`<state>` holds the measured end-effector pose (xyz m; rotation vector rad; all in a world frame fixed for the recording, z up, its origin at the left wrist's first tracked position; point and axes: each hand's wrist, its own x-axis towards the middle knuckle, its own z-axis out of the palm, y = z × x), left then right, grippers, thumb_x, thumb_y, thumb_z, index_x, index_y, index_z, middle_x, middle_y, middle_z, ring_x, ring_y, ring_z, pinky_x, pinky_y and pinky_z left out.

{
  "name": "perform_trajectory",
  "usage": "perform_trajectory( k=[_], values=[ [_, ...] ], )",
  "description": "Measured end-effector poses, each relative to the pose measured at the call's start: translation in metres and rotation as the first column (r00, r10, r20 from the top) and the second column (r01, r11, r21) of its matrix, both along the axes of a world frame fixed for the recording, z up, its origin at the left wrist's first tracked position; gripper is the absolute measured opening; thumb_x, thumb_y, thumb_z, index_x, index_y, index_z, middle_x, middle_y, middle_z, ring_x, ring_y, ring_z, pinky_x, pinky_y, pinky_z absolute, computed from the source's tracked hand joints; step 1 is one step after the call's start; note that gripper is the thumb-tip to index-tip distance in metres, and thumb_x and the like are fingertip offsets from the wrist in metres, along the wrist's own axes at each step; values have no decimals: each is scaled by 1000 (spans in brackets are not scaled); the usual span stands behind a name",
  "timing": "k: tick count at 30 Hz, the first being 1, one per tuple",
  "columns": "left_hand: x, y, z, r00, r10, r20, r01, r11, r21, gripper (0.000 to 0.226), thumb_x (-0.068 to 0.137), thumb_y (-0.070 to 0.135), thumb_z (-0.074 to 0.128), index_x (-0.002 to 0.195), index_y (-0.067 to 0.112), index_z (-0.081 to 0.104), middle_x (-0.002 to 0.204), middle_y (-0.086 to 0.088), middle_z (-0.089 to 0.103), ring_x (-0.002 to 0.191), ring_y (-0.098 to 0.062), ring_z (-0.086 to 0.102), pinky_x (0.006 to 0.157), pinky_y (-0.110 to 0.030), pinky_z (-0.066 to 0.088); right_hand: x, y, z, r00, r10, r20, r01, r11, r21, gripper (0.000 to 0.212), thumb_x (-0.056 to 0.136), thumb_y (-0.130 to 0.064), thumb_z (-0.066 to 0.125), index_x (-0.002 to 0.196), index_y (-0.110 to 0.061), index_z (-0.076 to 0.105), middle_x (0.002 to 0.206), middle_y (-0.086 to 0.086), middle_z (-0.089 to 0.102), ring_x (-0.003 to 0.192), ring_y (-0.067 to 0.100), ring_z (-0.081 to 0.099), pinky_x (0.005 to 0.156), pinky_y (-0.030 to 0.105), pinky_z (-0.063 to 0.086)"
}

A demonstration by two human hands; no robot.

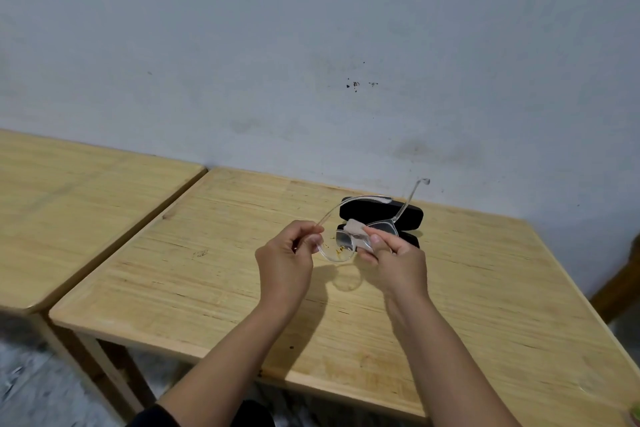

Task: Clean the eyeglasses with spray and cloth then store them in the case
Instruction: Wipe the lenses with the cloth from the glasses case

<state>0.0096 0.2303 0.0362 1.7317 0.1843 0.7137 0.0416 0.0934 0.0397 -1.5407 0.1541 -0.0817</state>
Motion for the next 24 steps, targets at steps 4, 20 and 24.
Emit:
perform_trajectory(
  k=[4,20,24],
  values=[
    [2,6,1,999,-16,-51,13,998,-58,20,82,3,64,76,21,69,72,9,70,64,-4,66,63,-8,49,3,-15,8,989,145,-20,-146,983,-115,20,91,-10,55,85,-19,72,78,2,73,67,13,69,65,22,54],
    [2,14,6,999,4,-34,-5,1000,-12,16,82,2,63,79,15,70,75,8,72,66,-4,66,64,-6,48,4,-7,-5,971,-193,141,209,972,-104,17,89,-13,56,92,-18,72,84,-1,71,75,12,69,72,23,55],
    [-2,2,2,1000,-27,2,27,1000,-2,17,81,0,64,78,15,70,76,10,71,67,-5,67,64,-7,47,-4,9,-6,918,-370,142,364,929,64,22,93,-13,51,105,-17,69,92,-4,67,72,-2,64,62,6,47]
  ],
)
